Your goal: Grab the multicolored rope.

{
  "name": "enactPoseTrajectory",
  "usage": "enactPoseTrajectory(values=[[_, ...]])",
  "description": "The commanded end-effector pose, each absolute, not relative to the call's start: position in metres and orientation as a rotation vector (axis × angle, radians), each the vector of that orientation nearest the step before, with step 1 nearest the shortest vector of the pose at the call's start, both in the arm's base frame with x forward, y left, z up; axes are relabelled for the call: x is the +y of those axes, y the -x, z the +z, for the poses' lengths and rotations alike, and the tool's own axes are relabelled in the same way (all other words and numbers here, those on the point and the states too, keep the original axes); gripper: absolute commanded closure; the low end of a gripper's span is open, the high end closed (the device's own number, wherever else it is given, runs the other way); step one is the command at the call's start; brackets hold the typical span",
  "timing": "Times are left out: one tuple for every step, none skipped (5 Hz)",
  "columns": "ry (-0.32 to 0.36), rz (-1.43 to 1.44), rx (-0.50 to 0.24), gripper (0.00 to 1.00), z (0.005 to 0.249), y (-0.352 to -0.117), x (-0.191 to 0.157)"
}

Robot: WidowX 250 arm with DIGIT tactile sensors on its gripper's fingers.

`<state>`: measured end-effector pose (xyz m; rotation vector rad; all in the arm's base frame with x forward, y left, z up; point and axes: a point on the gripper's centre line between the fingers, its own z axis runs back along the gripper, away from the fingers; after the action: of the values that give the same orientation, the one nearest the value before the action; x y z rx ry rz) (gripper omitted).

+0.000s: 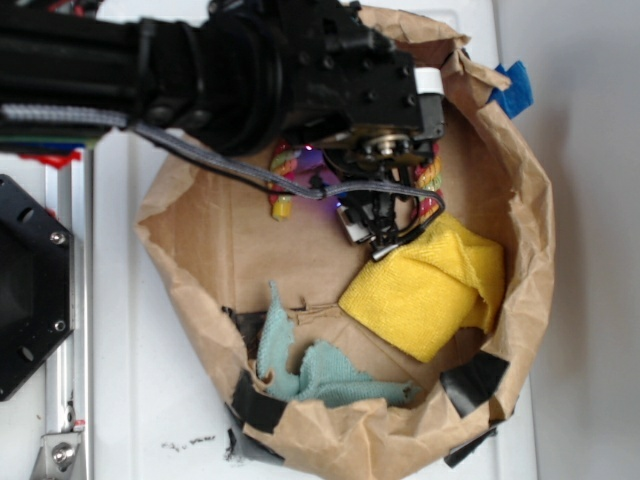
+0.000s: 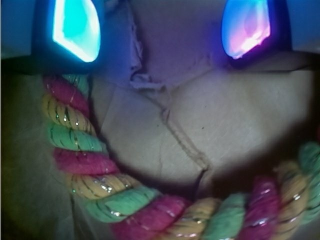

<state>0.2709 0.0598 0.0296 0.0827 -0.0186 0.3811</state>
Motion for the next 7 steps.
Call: enactPoseTrajectory(values=[[-0.125, 0.301, -0.210, 0.00, 0.091, -0.281, 0.096], [-0.149, 0.304, -0.219, 0.00, 0.098, -0.290, 0.109], [-0.156, 0.291, -0.197, 0.00, 0.090, -0.300, 0.114], [-0.169, 0.271, -0.161, 0.00, 0.075, -0.306, 0.108], [-0.173, 0.222, -0.144, 0.00, 0.062, -0.308, 0.098], [-0.174, 0.167, -0.156, 0.00, 0.051, -0.307, 0.089], [-0.142, 0.105, -0.154, 0.00, 0.043, -0.303, 0.077]])
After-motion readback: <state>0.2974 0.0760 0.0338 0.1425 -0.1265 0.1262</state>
